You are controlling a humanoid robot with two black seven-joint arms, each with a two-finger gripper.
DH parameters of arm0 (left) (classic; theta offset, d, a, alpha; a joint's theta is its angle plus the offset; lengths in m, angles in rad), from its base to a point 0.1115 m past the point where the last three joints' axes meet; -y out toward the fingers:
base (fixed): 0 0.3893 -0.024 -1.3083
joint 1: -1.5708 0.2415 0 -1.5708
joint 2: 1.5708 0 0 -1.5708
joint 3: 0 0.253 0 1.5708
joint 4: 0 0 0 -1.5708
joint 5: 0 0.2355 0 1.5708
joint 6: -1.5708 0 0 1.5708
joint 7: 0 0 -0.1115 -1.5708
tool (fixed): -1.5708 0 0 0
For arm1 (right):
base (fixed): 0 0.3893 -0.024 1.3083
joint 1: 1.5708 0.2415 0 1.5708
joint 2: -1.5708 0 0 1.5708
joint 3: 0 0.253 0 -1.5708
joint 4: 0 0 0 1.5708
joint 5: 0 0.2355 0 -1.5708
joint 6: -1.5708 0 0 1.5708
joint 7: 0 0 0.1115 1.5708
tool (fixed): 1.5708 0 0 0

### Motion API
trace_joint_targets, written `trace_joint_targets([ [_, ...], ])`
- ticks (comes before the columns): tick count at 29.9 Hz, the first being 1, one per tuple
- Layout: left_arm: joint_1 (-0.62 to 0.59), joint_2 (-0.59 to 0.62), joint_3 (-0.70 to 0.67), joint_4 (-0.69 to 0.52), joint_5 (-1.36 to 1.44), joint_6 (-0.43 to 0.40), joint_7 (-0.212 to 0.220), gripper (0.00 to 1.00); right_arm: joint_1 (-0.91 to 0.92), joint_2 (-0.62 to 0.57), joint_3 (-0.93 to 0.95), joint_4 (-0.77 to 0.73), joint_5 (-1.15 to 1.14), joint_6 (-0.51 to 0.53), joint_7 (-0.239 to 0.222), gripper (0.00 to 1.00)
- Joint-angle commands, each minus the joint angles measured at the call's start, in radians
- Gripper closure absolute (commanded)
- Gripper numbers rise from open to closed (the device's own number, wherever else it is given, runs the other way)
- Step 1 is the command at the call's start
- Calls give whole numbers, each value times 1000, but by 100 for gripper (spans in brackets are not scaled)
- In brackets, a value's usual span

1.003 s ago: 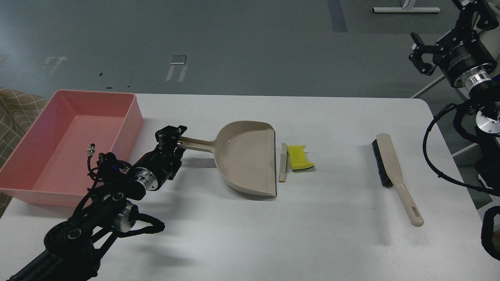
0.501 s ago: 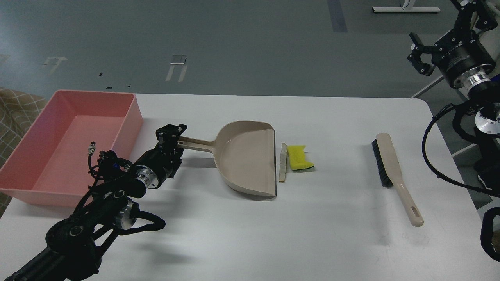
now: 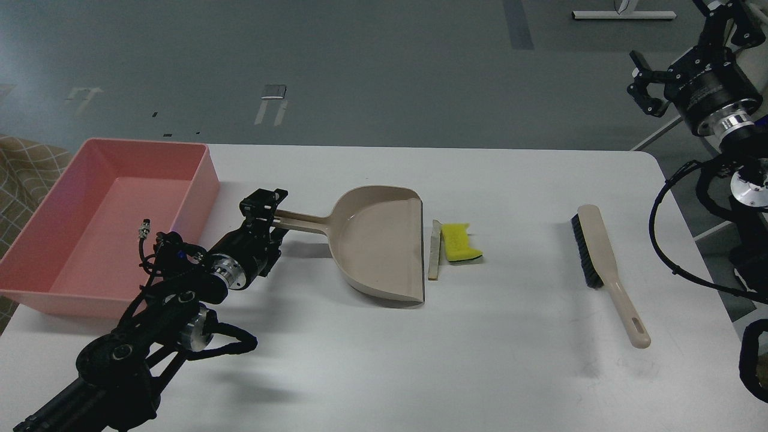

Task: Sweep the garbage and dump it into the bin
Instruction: 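Close the left gripper on the dustpan handle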

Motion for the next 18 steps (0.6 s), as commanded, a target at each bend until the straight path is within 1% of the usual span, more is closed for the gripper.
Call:
trace_joint_targets([
  [1, 1, -2, -3, -1, 0, 0, -6, 29, 0, 1, 0, 0, 0, 0, 0, 0],
  [3, 1, -2, -3, -1, 0, 1, -11, 32, 0, 1, 0, 0, 0, 0, 0, 0],
  [11, -23, -2, 0, 6, 3, 4, -6, 33, -2, 3, 0, 6, 0, 0, 0, 0],
  [13, -31, -1, 0, 14, 4, 4, -9, 39, -2, 1, 0, 6, 0, 0, 0, 0],
  [15, -32, -1, 0, 14, 6, 4, -12, 44, -2, 1, 0, 6, 0, 0, 0, 0],
  [18, -32, -1, 0, 14, 6, 3, -12, 47, -2, 3, 0, 6, 0, 0, 0, 0],
])
